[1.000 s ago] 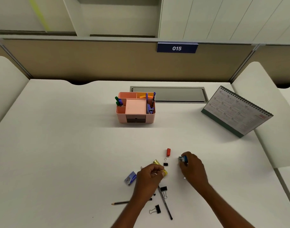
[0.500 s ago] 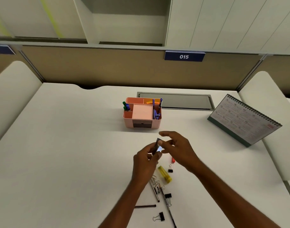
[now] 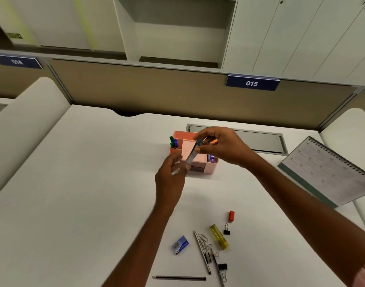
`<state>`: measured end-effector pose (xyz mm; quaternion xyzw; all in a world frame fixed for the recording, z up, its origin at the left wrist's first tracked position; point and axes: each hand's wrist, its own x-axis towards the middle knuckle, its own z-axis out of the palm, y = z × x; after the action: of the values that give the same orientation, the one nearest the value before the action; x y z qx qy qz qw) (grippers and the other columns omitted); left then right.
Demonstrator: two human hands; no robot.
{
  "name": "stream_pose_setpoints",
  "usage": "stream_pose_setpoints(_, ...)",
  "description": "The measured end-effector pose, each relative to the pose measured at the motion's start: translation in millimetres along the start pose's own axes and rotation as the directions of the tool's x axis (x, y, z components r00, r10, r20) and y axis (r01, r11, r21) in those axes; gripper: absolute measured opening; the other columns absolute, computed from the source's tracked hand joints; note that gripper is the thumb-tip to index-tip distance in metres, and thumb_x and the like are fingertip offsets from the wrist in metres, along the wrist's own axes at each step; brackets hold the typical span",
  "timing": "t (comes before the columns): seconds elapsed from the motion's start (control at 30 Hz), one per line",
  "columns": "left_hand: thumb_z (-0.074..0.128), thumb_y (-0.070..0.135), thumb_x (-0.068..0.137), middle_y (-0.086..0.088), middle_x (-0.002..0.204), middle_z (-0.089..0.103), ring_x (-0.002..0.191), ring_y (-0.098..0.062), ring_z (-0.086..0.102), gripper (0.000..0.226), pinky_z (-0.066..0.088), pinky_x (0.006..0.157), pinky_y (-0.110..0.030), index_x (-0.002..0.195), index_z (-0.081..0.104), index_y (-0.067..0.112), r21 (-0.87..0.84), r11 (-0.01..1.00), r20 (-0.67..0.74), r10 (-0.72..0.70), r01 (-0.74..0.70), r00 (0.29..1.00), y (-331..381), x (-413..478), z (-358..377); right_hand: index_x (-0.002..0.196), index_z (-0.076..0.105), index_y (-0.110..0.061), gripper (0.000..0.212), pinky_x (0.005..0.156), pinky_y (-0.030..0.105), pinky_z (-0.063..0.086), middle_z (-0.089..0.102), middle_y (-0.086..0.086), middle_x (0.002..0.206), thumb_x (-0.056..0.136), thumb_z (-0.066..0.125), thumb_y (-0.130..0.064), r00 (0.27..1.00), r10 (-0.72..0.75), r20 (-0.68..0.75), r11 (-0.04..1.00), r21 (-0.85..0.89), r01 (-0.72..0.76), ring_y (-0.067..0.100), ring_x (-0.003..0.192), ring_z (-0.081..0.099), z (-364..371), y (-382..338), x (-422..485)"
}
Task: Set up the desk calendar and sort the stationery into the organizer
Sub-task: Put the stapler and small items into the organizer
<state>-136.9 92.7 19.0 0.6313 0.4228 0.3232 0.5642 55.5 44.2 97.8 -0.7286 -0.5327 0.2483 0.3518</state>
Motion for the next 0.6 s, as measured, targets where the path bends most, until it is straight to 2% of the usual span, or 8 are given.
stream_pose_setpoints(0.07, 0.073, 0.014, 0.094, 0.012, 0.127, 0.069, 0.114, -0.004, 0.066, 0.044, 0.054, 0.095, -0.016, 0.136, 0.063, 0.022, 0.034, 0.999, -0.007, -0.018, 0.018, 1.000, -9, -2, -6, 0.112, 0.076, -0.022, 0.030, 0.070, 0.022, 0.059, 0.069, -0.009, 0.110, 0.083, 0.085, -0.024, 0.998, -0.034, -0.049, 0.995, -0.098, 0.029, 0.010, 0.094, 0.066, -5, 3, 23)
stream_pose_setpoints(0.13, 0.073, 0.015, 0.095, 0.011, 0.119, 0.073, 0.107, -0.003, 0.068, 0.034, 0.057, 0.096, -0.022, 0.128, 0.069, 0.022, 0.103, 0.994, 0.047, -0.048, 0.043, 0.998, -22, -9, -14, 0.113, 0.075, -0.021, 0.031, 0.072, 0.024, 0.058, 0.069, -0.006, 0.112, 0.084, 0.084, -0.025, 0.993, -0.087, -0.083, 0.977, -0.201, 0.068, 0.010, 0.095, 0.065, -7, 10, 47)
stream_pose_setpoints(0.23, 0.072, 0.019, 0.094, 0.014, 0.101, 0.075, 0.091, 0.004, 0.068, 0.021, 0.056, 0.084, -0.018, 0.113, 0.074, 0.028, 0.244, 0.968, 0.182, -0.100, 0.054, 0.978, -46, -26, -23, 0.120, 0.074, -0.017, 0.035, 0.072, 0.019, 0.050, 0.069, -0.001, 0.118, 0.087, 0.081, -0.023, 0.987, -0.116, -0.112, 0.955, -0.286, 0.080, 0.010, 0.098, 0.063, -2, 26, 81)
stream_pose_setpoints(0.3, 0.076, 0.026, 0.090, 0.013, 0.092, 0.073, 0.084, 0.001, 0.067, 0.018, 0.056, 0.079, -0.021, 0.106, 0.074, 0.033, 0.377, 0.924, 0.270, -0.182, 0.070, 0.946, -63, -37, -28, 0.123, 0.072, -0.014, 0.037, 0.072, 0.012, 0.044, 0.068, 0.003, 0.122, 0.087, 0.081, -0.019, 0.987, -0.127, -0.101, 0.937, -0.337, 0.086, 0.010, 0.099, 0.061, 4, 37, 99)
stream_pose_setpoints(0.37, 0.080, 0.041, 0.082, 0.014, 0.093, 0.067, 0.083, -0.001, 0.064, 0.025, 0.057, 0.082, -0.029, 0.105, 0.071, 0.037, 0.542, 0.838, 0.343, -0.288, 0.062, 0.894, -77, -49, -31, 0.125, 0.071, -0.012, 0.041, 0.073, 0.012, 0.043, 0.069, 0.005, 0.123, 0.086, 0.082, -0.017, 0.989, -0.129, -0.075, 0.922, -0.377, 0.091, 0.011, 0.100, 0.061, 10, 47, 112)
stream_pose_setpoints(0.43, 0.080, 0.055, 0.074, 0.015, 0.103, 0.060, 0.093, -0.003, 0.060, 0.043, 0.052, 0.084, -0.027, 0.111, 0.065, 0.039, 0.671, 0.742, 0.399, -0.366, 0.004, 0.841, -88, -62, -34, 0.124, 0.072, -0.012, 0.041, 0.076, 0.018, 0.046, 0.070, 0.006, 0.122, 0.085, 0.082, -0.017, 0.991, -0.126, -0.048, 0.914, -0.393, 0.097, 0.014, 0.100, 0.063, 16, 54, 120)
stream_pose_setpoints(0.5, 0.082, 0.061, 0.068, 0.016, 0.112, 0.055, 0.103, -0.006, 0.056, 0.057, 0.047, 0.086, -0.027, 0.116, 0.060, 0.039, 0.738, 0.673, 0.420, -0.411, -0.040, 0.809, -94, -72, -36, 0.121, 0.074, -0.012, 0.036, 0.076, 0.023, 0.049, 0.072, 0.006, 0.118, 0.086, 0.081, -0.015, 0.990, -0.138, -0.015, 0.905, -0.409, 0.120, 0.013, 0.095, 0.064, 21, 61, 125)
stream_pose_setpoints(0.6, 0.085, 0.061, 0.064, 0.016, 0.117, 0.051, 0.112, -0.008, 0.052, 0.065, 0.046, 0.090, -0.028, 0.117, 0.055, 0.038, 0.771, 0.633, 0.443, -0.447, -0.075, 0.777, -102, -81, -35, 0.113, 0.079, -0.017, 0.027, 0.075, 0.029, 0.054, 0.073, 0.004, 0.110, 0.086, 0.081, -0.016, 0.990, -0.126, 0.056, 0.873, -0.467, 0.137, 0.013, 0.093, 0.063, 29, 74, 131)
